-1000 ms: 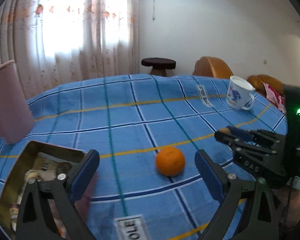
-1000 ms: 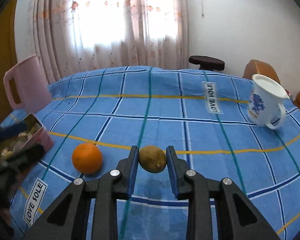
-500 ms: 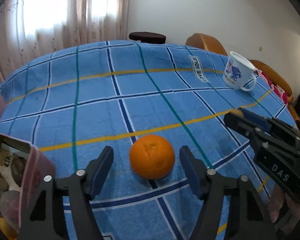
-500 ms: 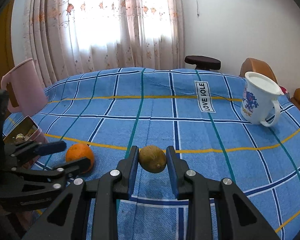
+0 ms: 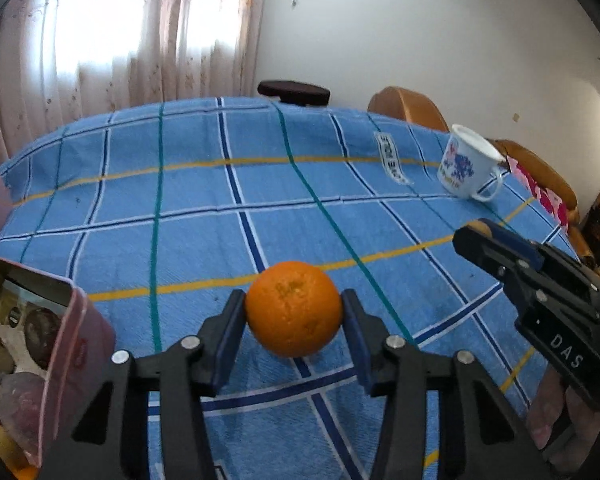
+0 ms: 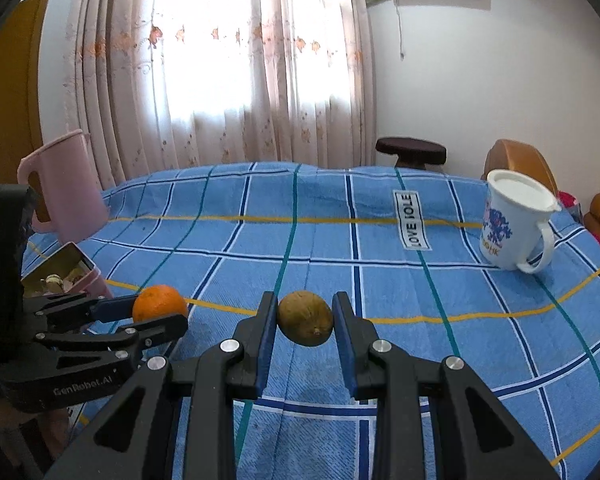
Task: Organize fruits
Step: 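Grasp the last orange on the cloth with the left tool, then carry the orange and kiwi over the tin box with both tools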
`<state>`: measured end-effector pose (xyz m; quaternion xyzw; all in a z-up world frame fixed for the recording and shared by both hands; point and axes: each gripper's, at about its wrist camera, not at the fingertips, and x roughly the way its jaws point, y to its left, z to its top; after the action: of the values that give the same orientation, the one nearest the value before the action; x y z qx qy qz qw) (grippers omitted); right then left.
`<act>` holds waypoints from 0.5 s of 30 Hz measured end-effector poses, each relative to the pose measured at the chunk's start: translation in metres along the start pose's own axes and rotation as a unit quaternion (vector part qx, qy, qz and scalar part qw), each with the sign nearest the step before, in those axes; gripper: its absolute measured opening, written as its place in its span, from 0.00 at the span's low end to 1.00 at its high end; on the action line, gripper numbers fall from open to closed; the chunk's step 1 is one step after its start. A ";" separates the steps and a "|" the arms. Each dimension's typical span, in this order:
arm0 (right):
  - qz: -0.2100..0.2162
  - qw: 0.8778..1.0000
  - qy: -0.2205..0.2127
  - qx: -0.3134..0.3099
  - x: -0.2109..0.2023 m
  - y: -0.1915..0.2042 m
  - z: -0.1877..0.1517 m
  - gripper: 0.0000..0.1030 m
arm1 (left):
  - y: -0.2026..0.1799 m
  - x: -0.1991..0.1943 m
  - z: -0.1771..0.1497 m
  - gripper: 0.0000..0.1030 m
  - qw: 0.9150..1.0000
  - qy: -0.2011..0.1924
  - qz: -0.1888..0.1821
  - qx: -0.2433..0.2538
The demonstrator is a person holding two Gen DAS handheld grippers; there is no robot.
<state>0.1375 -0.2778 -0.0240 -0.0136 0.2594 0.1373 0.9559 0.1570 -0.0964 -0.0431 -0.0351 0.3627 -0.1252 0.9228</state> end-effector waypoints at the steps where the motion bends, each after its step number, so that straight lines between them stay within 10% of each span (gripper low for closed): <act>1: 0.001 1.000 -0.004 -0.001 -0.002 0.000 0.000 0.29 | -0.001 -0.002 0.000 0.48 1.000 -0.005 0.001 0.002; 15: -0.002 0.999 -0.051 -0.011 -0.019 0.004 -0.001 0.29 | -0.002 -0.023 0.000 0.48 0.998 -0.064 0.027 0.007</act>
<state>0.1200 -0.2788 -0.0149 -0.0176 0.2089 0.1387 0.9679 0.1404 -0.0929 -0.0275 -0.0265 0.3032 -0.0999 0.9473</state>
